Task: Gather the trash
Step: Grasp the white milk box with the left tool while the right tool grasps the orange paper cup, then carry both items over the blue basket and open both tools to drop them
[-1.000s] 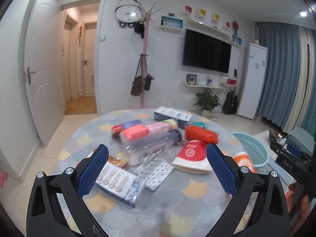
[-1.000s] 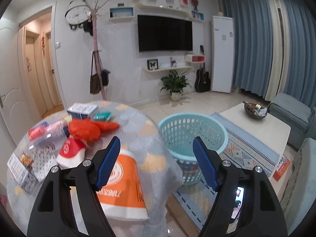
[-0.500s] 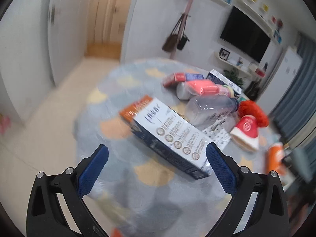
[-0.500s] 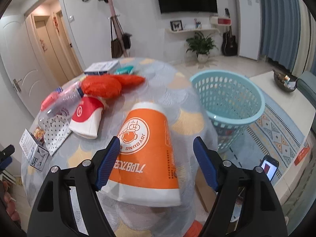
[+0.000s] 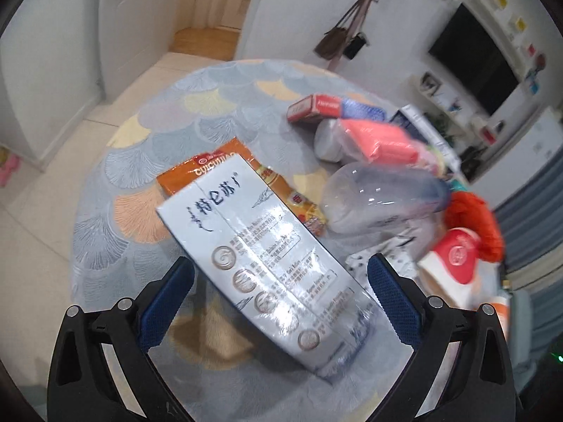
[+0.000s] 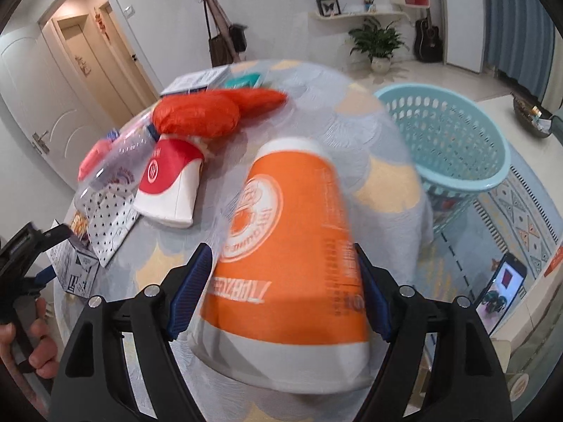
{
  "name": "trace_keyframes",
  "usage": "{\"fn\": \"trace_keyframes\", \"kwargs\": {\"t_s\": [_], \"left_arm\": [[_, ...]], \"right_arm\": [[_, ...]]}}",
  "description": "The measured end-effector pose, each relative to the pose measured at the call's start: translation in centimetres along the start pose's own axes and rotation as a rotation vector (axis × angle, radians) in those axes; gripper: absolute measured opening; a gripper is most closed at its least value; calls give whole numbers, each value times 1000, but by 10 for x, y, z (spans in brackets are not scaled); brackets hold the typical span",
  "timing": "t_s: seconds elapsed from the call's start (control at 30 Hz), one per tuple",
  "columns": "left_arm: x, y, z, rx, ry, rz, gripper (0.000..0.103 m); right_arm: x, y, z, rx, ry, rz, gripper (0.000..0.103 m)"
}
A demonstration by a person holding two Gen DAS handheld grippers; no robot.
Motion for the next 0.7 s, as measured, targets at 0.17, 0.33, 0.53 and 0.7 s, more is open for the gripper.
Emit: {"fn": "trace_keyframes", "kwargs": {"t_s": [0.17, 0.33, 0.53, 0.7], "left_arm": [[-2, -10, -12, 56, 7, -46, 94], [-9, -14, 3, 40, -3, -111, 67], [-22, -14, 27, -27, -41, -163, 55], [-22, -32, 64, -49, -149, -221, 55]], "right_arm": [[0, 4, 4, 46, -4, 3, 62], [0, 12, 21, 68, -60, 49, 57], [7, 27, 45, 63, -161, 126, 56], [27, 16, 66, 70, -238, 116, 56]]}}
Point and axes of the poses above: each gripper's, at about its wrist camera, not at the fingertips, and z roughly against the way its jaws point, y to its left, x to its top, the point moved 2 cm from there along -z, roughly the way its jaws point, and after that the axes turned 2 degrees about -z, right-handed, at the moved point
